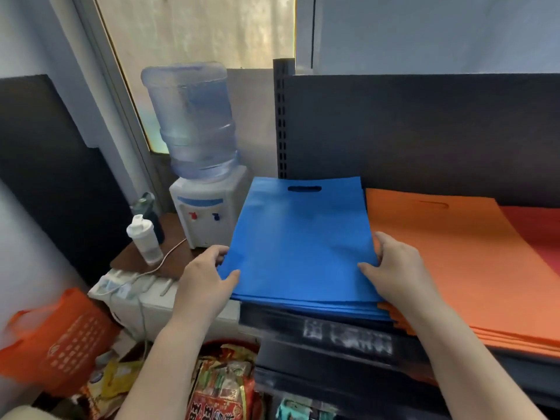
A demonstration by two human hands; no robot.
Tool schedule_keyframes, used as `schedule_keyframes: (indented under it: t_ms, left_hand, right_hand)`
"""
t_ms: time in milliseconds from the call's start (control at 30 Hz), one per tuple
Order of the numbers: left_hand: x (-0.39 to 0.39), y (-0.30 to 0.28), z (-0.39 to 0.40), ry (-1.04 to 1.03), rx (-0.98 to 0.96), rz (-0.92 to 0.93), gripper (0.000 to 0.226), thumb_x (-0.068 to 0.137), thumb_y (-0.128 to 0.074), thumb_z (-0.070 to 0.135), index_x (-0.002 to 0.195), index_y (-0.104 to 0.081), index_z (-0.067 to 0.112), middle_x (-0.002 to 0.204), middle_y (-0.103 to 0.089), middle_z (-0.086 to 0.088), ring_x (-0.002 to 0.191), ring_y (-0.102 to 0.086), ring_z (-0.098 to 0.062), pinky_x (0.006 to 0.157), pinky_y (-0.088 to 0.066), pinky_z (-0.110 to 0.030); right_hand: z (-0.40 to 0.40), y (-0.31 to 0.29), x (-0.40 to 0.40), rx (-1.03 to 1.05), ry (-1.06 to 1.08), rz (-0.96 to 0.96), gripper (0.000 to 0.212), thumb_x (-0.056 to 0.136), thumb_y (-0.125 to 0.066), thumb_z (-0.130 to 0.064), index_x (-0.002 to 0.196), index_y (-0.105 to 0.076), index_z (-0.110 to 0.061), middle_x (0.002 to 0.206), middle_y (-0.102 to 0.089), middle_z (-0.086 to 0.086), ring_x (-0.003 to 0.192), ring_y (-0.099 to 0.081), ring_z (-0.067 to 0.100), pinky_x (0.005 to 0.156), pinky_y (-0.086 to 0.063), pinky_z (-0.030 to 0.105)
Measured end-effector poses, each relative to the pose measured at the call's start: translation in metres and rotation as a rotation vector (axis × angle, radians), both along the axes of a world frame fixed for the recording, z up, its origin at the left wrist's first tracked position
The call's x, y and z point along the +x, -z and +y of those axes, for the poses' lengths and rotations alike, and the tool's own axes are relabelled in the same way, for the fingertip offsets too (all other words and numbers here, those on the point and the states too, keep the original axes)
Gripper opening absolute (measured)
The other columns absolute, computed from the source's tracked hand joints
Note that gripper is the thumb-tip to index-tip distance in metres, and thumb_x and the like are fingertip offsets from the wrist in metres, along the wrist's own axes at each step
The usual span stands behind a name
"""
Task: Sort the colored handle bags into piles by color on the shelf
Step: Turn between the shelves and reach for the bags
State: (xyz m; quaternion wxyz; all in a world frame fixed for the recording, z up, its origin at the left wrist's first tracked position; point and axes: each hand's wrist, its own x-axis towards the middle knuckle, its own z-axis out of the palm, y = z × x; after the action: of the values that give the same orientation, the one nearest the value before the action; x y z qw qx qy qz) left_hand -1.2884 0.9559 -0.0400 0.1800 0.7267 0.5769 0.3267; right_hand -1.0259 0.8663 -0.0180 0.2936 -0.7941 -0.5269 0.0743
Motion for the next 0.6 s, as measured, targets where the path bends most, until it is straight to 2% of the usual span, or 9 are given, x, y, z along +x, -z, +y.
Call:
schedule_keyframes:
  t_ms: [100,167,200,300,400,467,600]
  left_hand:
    - [-0.004,-0.001,0.005,0.059,0.037,0.067,0.045,0.076,-0.074,0.015,0.118,-0.059,0.007,0.106,-0.053,-0.004,0.097,-0.051,-0.022,0.083,-0.041,-0.03]
    - [-0.004,-0.006,0.008,0.082,0.104,0.116,0.049,0.077,-0.075,0.018,0.121,-0.057,0.007,0.114,-0.056,-0.007,0.107,-0.051,-0.027,0.091,-0.04,-0.037]
    - [-0.001,-0.009,0.009,0.102,0.131,0.139,0.049,0.077,-0.074,0.02,0.122,-0.057,0.007,0.116,-0.057,-0.007,0.109,-0.051,-0.027,0.092,-0.039,-0.038]
    - [0.018,-0.023,0.016,0.2,0.183,0.182,0.049,0.08,-0.072,0.024,0.124,-0.057,0.009,0.122,-0.058,-0.007,0.113,-0.051,-0.028,0.093,-0.037,-0.038]
    - [0.049,-0.038,0.018,0.329,0.265,0.215,0.049,0.083,-0.068,0.029,0.127,-0.055,0.01,0.126,-0.057,-0.005,0.117,-0.05,-0.026,0.094,-0.034,-0.037]
    - [0.073,-0.047,0.017,0.41,0.327,0.233,0.05,0.084,-0.065,0.031,0.129,-0.054,0.011,0.126,-0.057,-0.004,0.117,-0.05,-0.025,0.094,-0.034,-0.037]
    - [0.13,-0.065,0.004,0.548,0.442,0.314,0.054,0.087,-0.058,0.04,0.134,-0.048,0.014,0.128,-0.055,-0.001,0.117,-0.049,-0.023,0.094,-0.034,-0.036]
  right_hand:
    - [-0.005,0.003,-0.003,-0.017,0.067,0.007,0.048,0.082,-0.072,-0.02,0.126,-0.052,-0.011,0.075,-0.047,-0.012,0.072,-0.046,0.013,0.053,-0.031,0.019]
    - [-0.01,0.004,-0.005,-0.015,0.105,-0.009,0.061,0.083,-0.072,-0.025,0.136,-0.047,-0.012,0.093,-0.056,-0.001,0.089,-0.052,0.02,0.066,-0.034,0.022]
    - [-0.013,0.004,-0.006,-0.006,0.117,-0.029,0.063,0.084,-0.071,-0.028,0.138,-0.044,-0.012,0.099,-0.054,0.001,0.094,-0.05,0.02,0.072,-0.033,0.024]
    - [-0.023,-0.002,-0.005,0.058,0.124,-0.108,0.057,0.085,-0.069,-0.03,0.135,-0.049,-0.011,0.097,-0.047,-0.005,0.088,-0.043,0.014,0.072,-0.029,0.024]
    - [-0.034,-0.016,0.003,0.071,0.132,-0.198,0.054,0.086,-0.067,-0.03,0.133,-0.052,-0.009,0.11,-0.056,0.002,0.104,-0.051,0.022,0.08,-0.037,0.029]
    - [-0.045,-0.027,0.013,0.071,0.16,-0.262,0.053,0.087,-0.065,-0.033,0.134,-0.051,-0.01,0.119,-0.057,0.004,0.113,-0.051,0.023,0.086,-0.04,0.032]
    - [-0.077,-0.049,0.04,0.041,0.227,-0.378,0.053,0.089,-0.061,-0.036,0.135,-0.05,-0.012,0.125,-0.056,0.005,0.117,-0.049,0.025,0.09,-0.04,0.035]
